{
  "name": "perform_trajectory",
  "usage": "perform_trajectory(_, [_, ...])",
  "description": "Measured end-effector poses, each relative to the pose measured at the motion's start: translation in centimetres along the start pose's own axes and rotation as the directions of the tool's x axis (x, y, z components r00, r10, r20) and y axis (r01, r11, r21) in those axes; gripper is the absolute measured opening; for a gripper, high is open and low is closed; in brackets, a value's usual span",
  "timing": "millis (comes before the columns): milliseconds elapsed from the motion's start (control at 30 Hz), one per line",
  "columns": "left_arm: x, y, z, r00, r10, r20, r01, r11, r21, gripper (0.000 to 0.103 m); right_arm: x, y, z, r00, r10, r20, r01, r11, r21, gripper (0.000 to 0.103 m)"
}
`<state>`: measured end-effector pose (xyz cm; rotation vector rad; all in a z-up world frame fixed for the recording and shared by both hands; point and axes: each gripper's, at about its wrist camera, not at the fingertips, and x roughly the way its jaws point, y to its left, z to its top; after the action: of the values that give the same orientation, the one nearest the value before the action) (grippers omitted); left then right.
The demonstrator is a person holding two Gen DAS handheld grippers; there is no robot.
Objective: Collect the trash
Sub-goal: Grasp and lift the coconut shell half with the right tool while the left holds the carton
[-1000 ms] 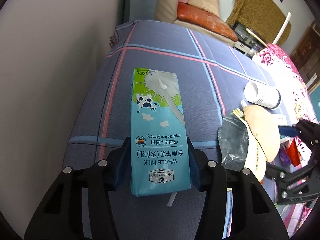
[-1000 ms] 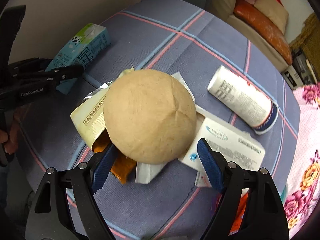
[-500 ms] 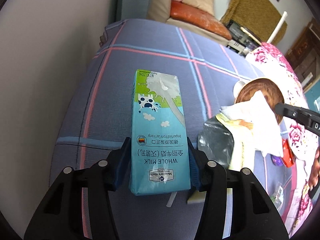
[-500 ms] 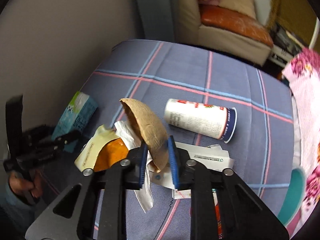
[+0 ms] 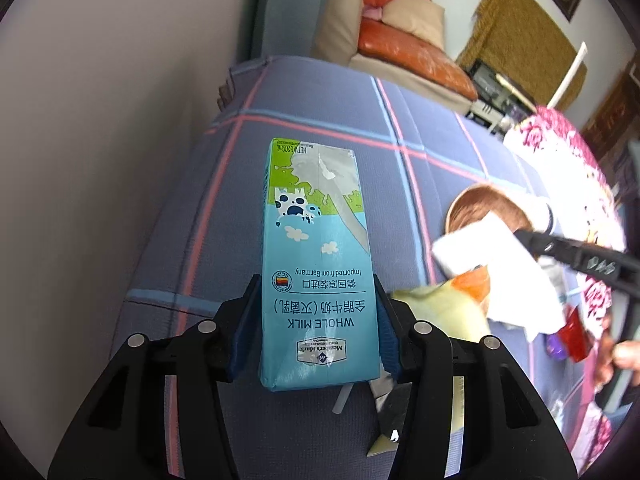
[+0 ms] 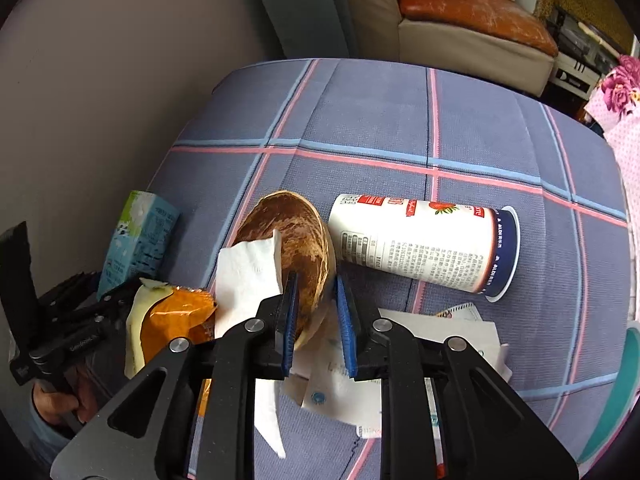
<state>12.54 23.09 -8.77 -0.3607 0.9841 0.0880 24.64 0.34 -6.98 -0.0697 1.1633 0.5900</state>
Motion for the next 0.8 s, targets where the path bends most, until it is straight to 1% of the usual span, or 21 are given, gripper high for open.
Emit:
perform_trajectory(67, [-0.8, 0.0, 0.3, 0.999, -0.04, 0.007, 0.04, 0.999, -0.013, 0.052, 0.4, -0.2, -0.2, 1.0, -0.005, 0.0, 0.005, 1.0, 0.004, 0.017])
perform_trajectory(100, [-1.1, -0.3, 0.5, 0.999, -0.052, 0.013, 0.052, 0.999, -0.008, 0.052, 0.4, -0.2, -0.2, 1.0, -0.01, 0.009, 0.01, 1.0, 0.006, 0.014])
perform_trajectory(133, [-1.5, -0.7, 0.6, 0.998, -0.058, 0.022, 0.058, 0.998, 0.006, 0.052, 0.2, -0.2, -0.1, 1.0, -0.007, 0.02, 0.007, 1.0, 0.015, 0.008])
perform_trajectory(167, [-1.8, -1.2, 0.6, 0.998, -0.06, 0.029, 0.06, 0.998, 0.019, 0.052, 0.0, -0.3, -0.2, 1.0, -0.009, 0.029, 0.009, 1.0, 0.019, 0.006])
perform_trajectory(267, [-2.4, -2.2, 0.8, 0.996, -0.076, 0.037, 0.075, 0.996, 0.039, 0.052, -2.0, -0.1, -0.3, 0.993, -0.051, 0.107, 0.052, 0.999, -0.006, 0.006])
perform_trajectory(300, [-2.6, -2.5, 0.8, 0.996, -0.079, 0.04, 0.077, 0.996, 0.043, 0.052, -3.0, 0.2, -0.3, 0.987, -0.073, 0.141, 0.077, 0.997, -0.021, 0.006])
perform_trajectory(367, [-2.7, -3.1, 0.8, 0.996, -0.083, 0.043, 0.081, 0.996, 0.049, 0.052, -5.2, 0.9, -0.6, 0.966, -0.129, 0.226, 0.146, 0.987, -0.06, 0.006])
perform_trajectory(467, [-2.8, -4.1, 1.0, 0.994, -0.103, 0.041, 0.101, 0.993, 0.058, 0.052, -6.7, 1.5, -1.1, 0.948, -0.17, 0.269, 0.203, 0.974, -0.099, 0.006])
perform_trajectory(500, [-2.9, -4.6, 1.0, 0.993, -0.11, 0.039, 0.107, 0.992, 0.065, 0.052, -7.3, 1.5, -1.4, 0.942, -0.187, 0.278, 0.223, 0.969, -0.106, 0.006])
perform_trajectory(567, [-3.0, -5.8, 0.7, 0.991, -0.131, 0.031, 0.128, 0.988, 0.084, 0.052, -8.1, 1.0, -1.9, 0.939, -0.202, 0.277, 0.236, 0.967, -0.095, 0.006])
perform_trajectory(600, [-3.2, -6.4, 0.4, 0.989, -0.143, 0.025, 0.14, 0.986, 0.093, 0.052, -8.5, 0.5, -1.5, 0.94, -0.201, 0.275, 0.233, 0.969, -0.087, 0.006])
perform_trajectory(767, [-3.1, -10.5, -1.0, 0.977, -0.211, -0.023, 0.212, 0.964, 0.16, 0.052, -10.7, -1.3, -3.4, 0.943, -0.206, 0.261, 0.224, 0.974, -0.039, 0.006])
perform_trajectory(800, [-3.0, -11.4, -1.3, 0.974, -0.224, -0.035, 0.227, 0.958, 0.175, 0.052, -10.6, -1.4, -3.4, 0.943, -0.208, 0.26, 0.225, 0.974, -0.035, 0.006])
